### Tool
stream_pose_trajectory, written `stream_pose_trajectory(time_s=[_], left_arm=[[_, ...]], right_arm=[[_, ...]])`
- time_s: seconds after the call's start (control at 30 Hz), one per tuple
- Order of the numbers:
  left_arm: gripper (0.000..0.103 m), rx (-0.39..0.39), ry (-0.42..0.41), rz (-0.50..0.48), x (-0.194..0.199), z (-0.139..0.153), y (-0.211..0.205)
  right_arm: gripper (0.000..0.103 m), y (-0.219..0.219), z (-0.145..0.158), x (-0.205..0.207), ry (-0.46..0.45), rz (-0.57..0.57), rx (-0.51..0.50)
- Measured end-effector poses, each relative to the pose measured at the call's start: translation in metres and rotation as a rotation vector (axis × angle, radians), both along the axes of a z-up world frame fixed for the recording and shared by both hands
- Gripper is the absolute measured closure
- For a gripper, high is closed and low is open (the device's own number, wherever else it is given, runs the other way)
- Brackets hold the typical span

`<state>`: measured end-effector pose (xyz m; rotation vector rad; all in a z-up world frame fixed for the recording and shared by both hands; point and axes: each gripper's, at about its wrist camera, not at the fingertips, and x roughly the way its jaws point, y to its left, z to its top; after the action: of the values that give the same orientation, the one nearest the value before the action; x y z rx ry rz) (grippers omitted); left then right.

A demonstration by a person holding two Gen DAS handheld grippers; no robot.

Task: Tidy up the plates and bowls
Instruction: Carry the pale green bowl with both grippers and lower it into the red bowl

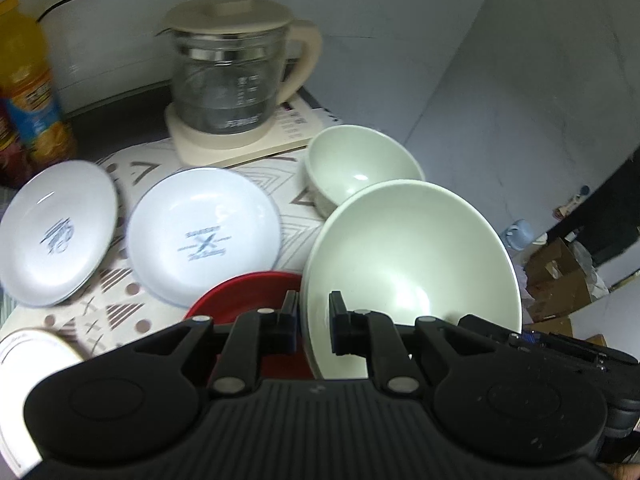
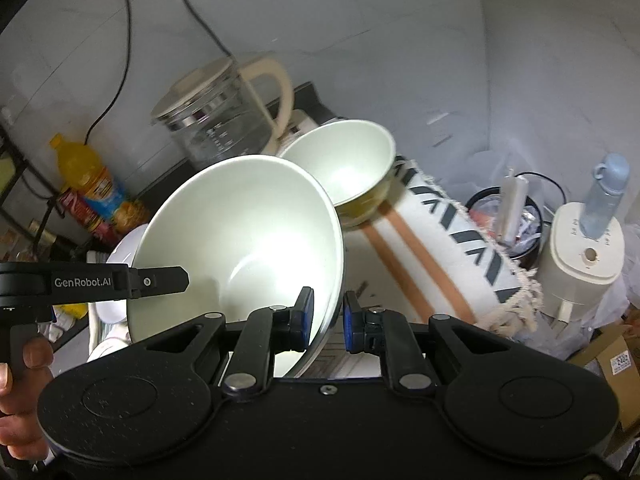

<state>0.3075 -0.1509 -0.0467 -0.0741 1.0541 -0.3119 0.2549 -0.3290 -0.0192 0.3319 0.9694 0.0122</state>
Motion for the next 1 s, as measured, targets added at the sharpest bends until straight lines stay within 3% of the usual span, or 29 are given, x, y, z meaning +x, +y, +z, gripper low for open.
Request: stream_pose_trajectory(time_s=[0.37, 1.0], left_arm=[[0.091, -0.001, 0.062, 0.079, -0.014, -0.025, 0.034], [0.091, -0.018, 0.163, 0.129, -0.013, -0.067, 0.060]], right_arm=[[0.088, 0.035, -0.013, 0.008, 0.039, 0.103, -0.032], [0.089, 0.068, -0.035, 0.018, 0.108, 0.204, -0.159]])
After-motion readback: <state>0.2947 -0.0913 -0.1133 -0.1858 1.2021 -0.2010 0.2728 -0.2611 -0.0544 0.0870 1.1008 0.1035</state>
